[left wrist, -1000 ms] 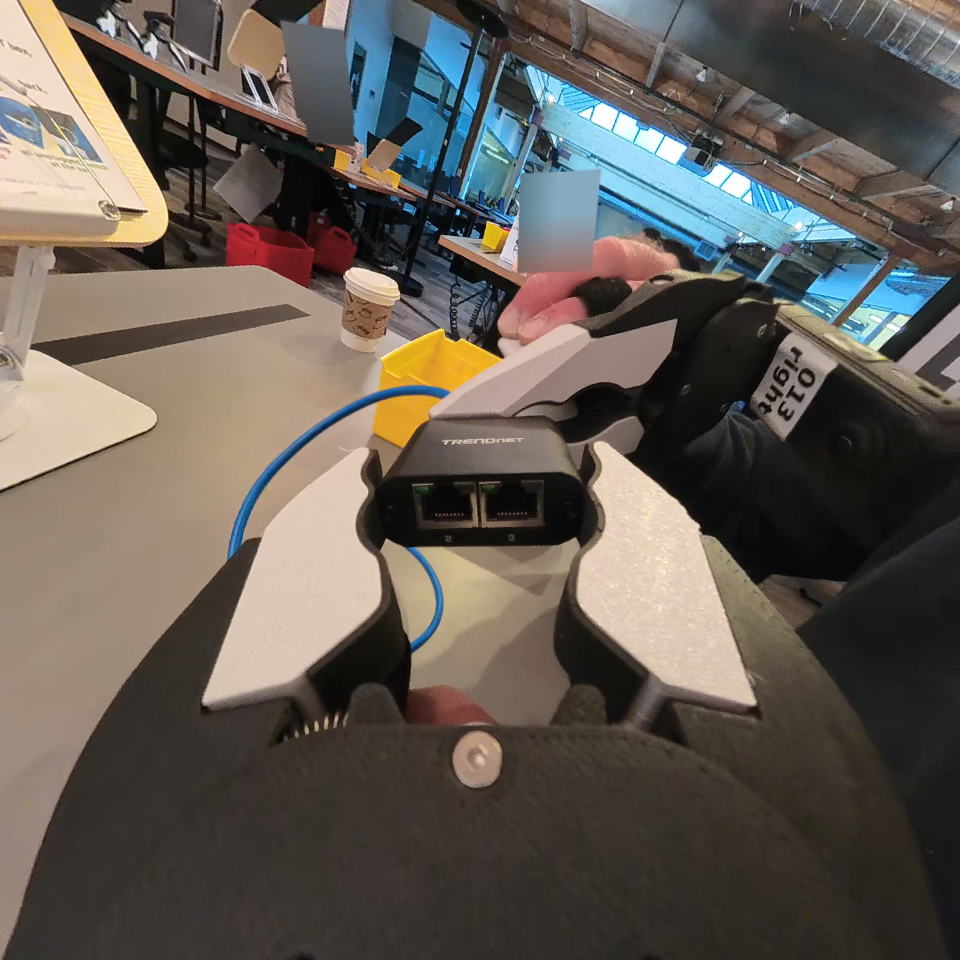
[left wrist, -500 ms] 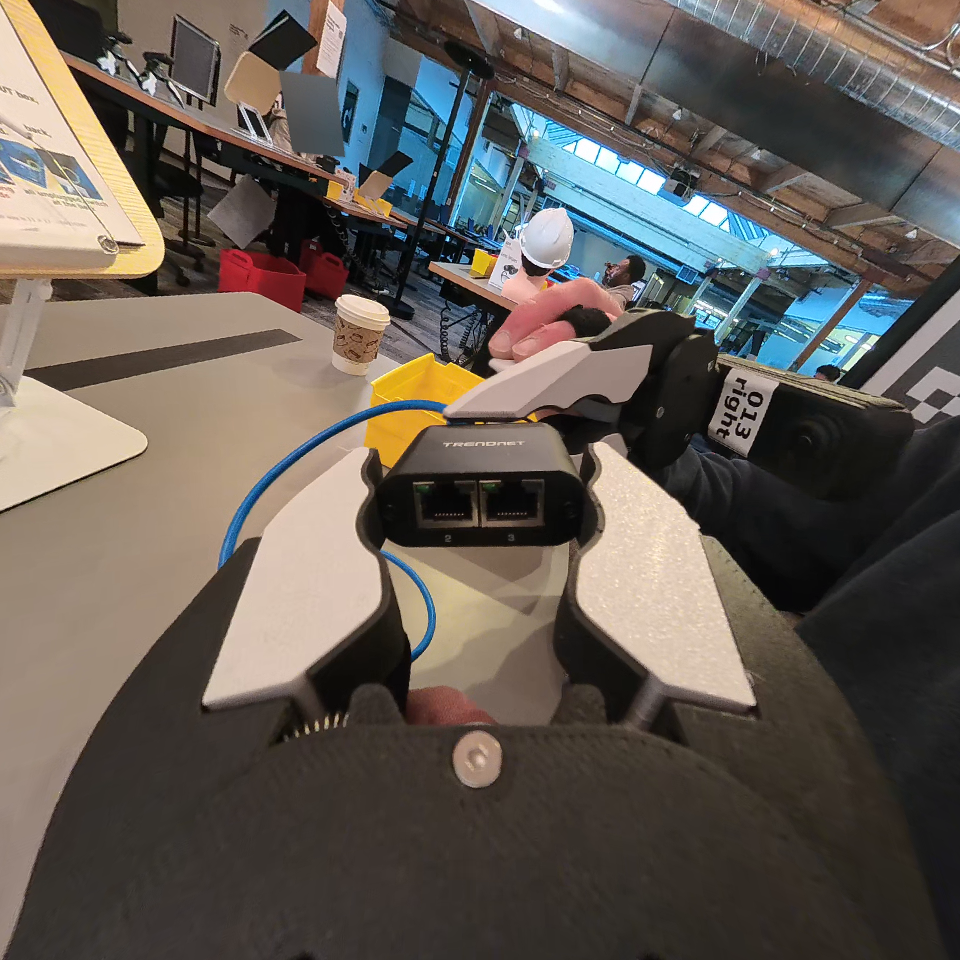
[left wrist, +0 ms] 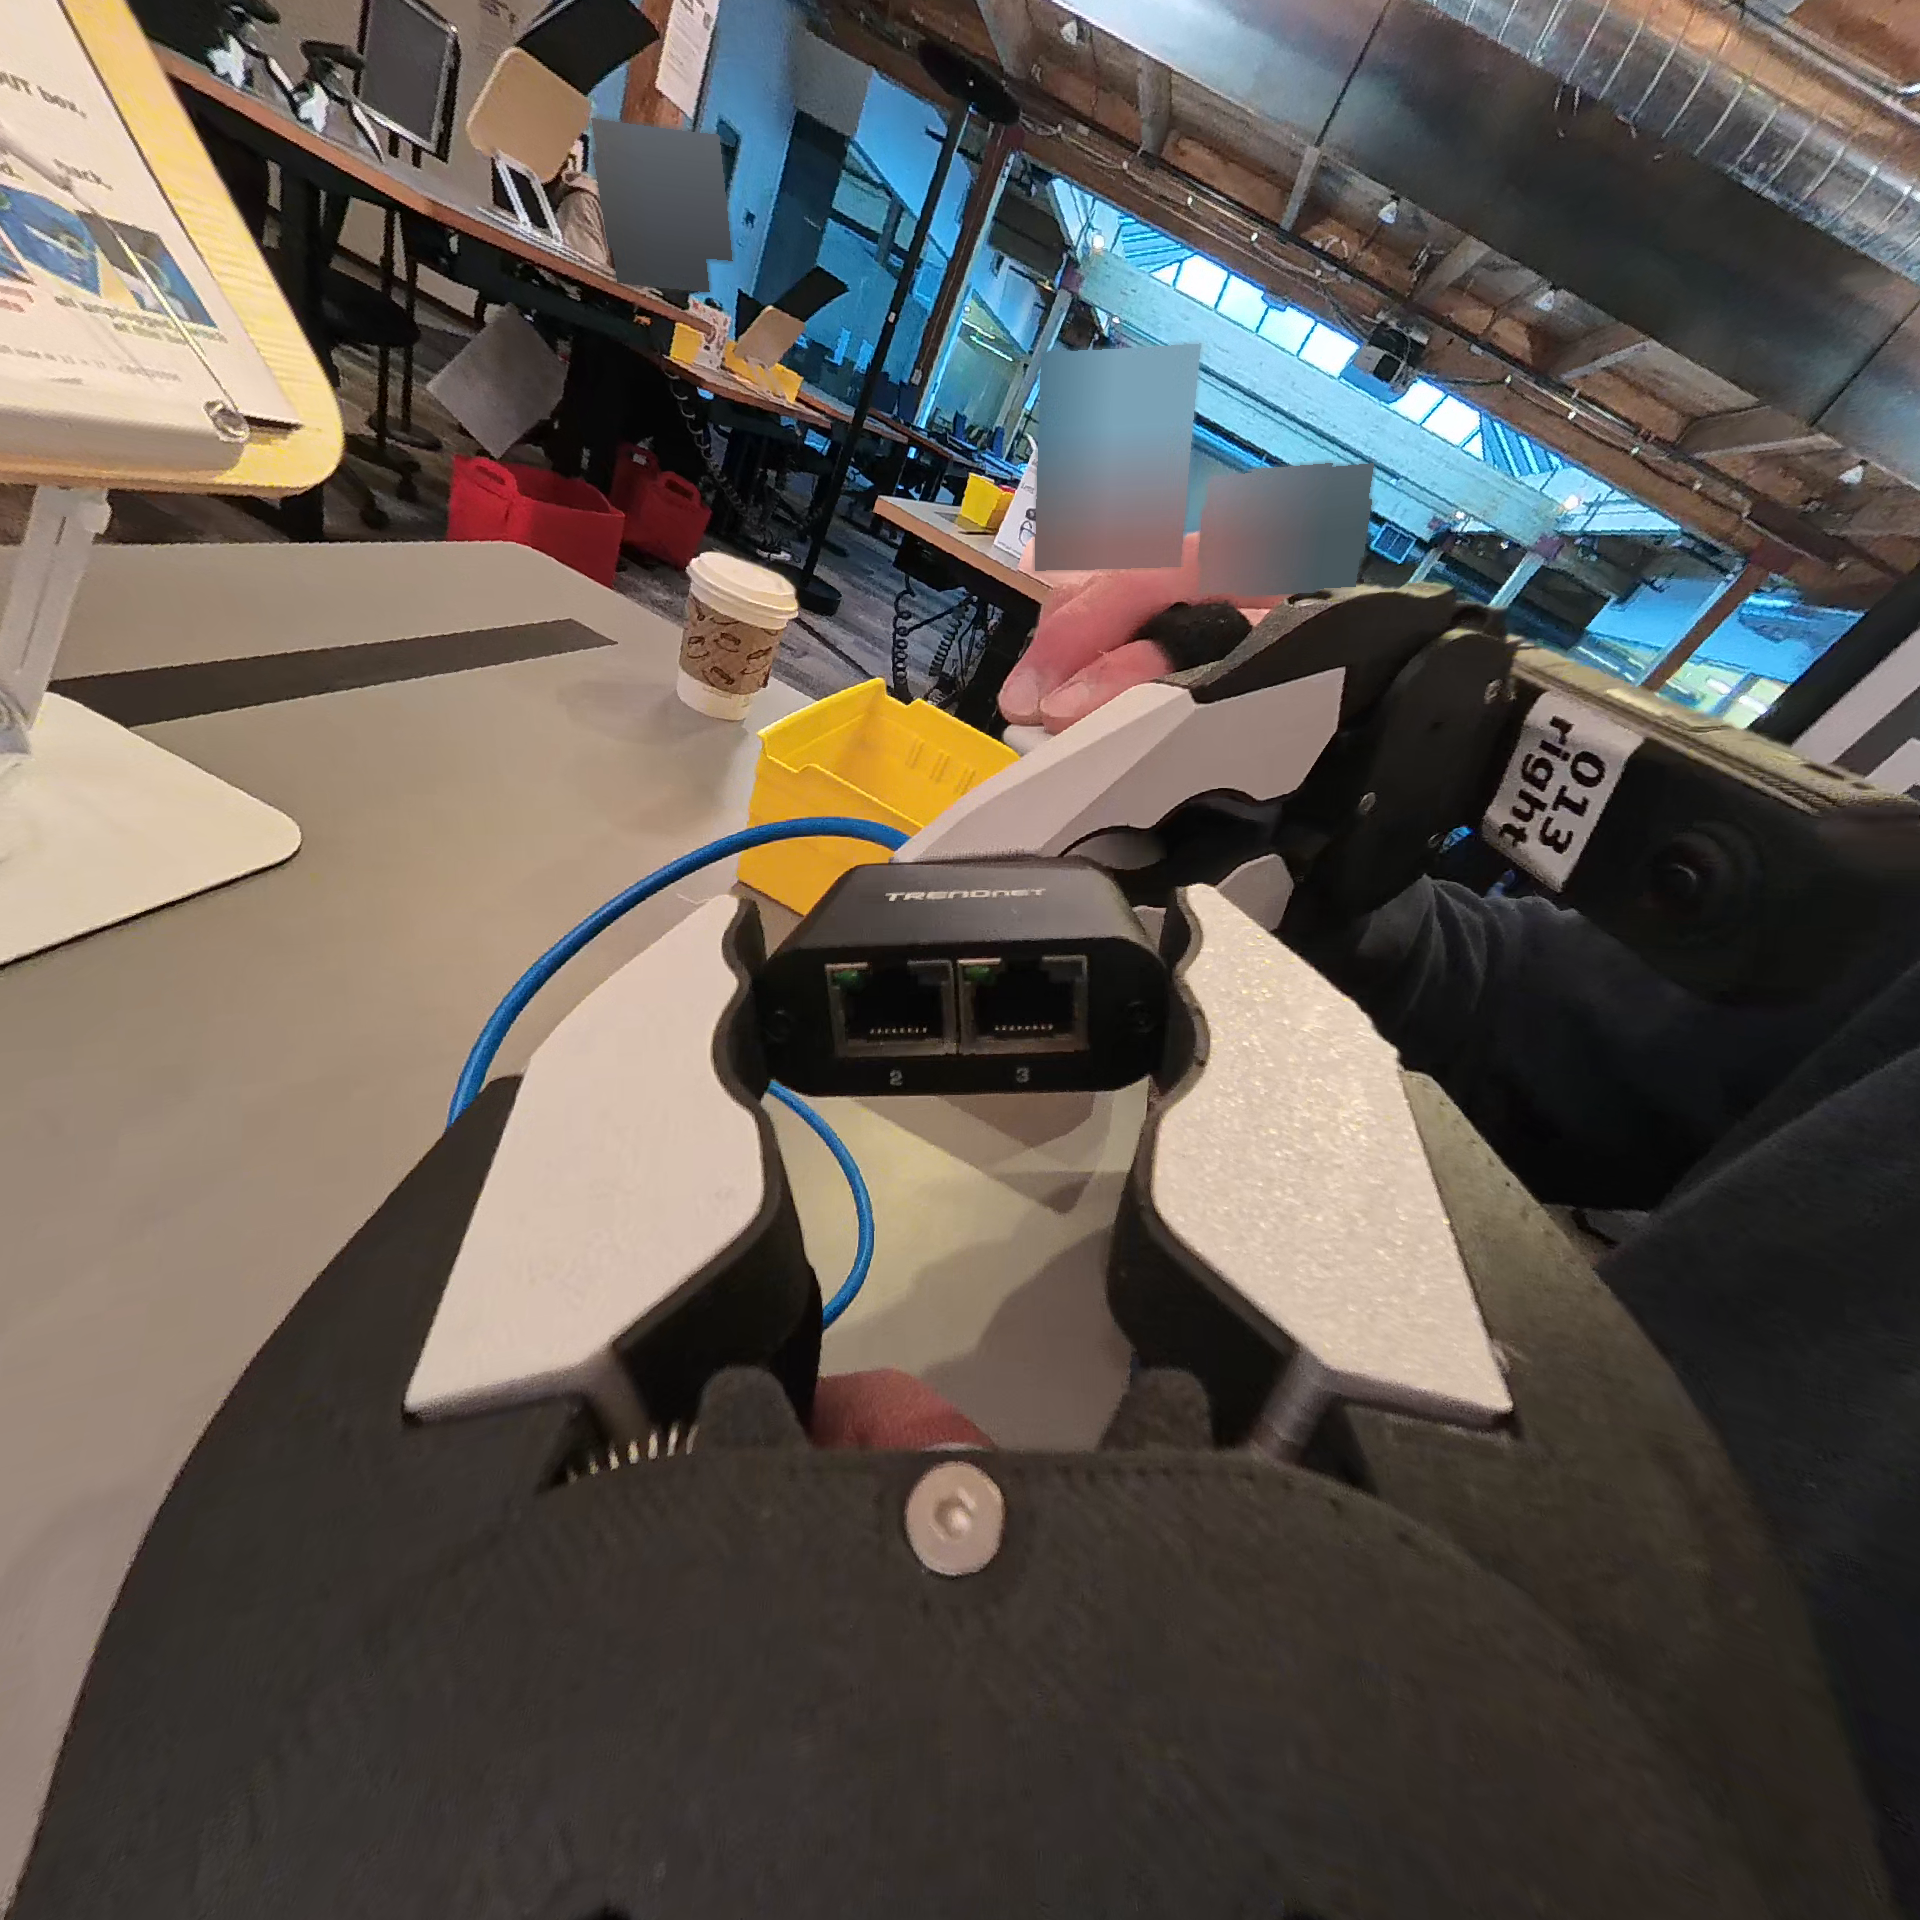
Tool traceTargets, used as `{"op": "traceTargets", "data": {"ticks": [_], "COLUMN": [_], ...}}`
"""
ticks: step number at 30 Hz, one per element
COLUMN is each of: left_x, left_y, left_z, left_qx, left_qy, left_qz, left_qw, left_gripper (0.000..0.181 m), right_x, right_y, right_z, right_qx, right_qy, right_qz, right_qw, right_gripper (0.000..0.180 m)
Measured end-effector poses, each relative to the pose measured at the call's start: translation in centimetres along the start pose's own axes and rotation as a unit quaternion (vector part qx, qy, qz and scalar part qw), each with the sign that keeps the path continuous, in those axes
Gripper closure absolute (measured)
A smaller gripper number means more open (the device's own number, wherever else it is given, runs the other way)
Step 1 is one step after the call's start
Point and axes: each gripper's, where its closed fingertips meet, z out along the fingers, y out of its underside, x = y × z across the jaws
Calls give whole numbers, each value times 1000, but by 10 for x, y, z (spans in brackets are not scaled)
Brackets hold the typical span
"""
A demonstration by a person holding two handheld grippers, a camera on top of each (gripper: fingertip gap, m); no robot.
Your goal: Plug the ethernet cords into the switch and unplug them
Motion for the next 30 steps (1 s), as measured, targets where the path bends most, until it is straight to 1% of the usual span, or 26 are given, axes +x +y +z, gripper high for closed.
{"op": "traceTargets", "data": {"ticks": [5, 8, 10, 11, 12, 13, 15, 17, 20, 21, 23, 25, 30], "left_x": [-9, -10, -10, -12, -16, -22, -24, -22, -34, -36, -41, -46, -48], "left_y": [3, 4, 6, 6, -1, -10, -24, -32, -26, -24, -18, -12, -6], "left_z": [2, 3, 4, 3, -4, -14, -28, -28, -25, -25, -23, -22, -21], "left_qx": [5, 10, 5, 10, 29, 42, 42, 26, -30, -42, -63, -79, -99], "left_qy": [-21, -18, -13, -20, -28, -34, -52, -79, -156, -171, -195, -212, -225], "left_qz": [-9, -19, -18, -15, -14, -18, 20, 66, 144, 161, 186, 202, 227], "left_qw": [1000, 1000, 1000, 1000, 999, 998, 998, 994, 977, 971, 961, 953, 942], "left_gripper": [108, 108, 109, 108, 108, 108, 108, 108, 108, 108, 108, 108, 108], "right_x": [-1, -2, -4, -5, -4, -2, 6, 19, 40, 46, 60, 72, 115], "right_y": [6, 8, 9, 16, 35, 48, 61, 63, 69, 71, 78, 89, 98], "right_z": [7, 7, 6, 6, 4, -1, -11, -19, -34, -39, -49, -60, -96], "right_qx": [1, 6, -2, -21, -57, -62, -58, -49, -58, -53, -46, -65, -75], "right_qy": [-4, -5, -6, -4, -4, -2, 5, 12, 39, 47, 61, 79, 123], "right_qz": [27, 44, 36, 32, 28, 45, 78, 114, 137, 148, 184, 181, 202], "right_qw": [1000, 999, 999, 999, 998, 997, 995, 992, 988, 986, 980, 978, 969], "right_gripper": [170, 171, 171, 171, 171, 171, 171, 171, 171, 171, 171, 170, 170]}}
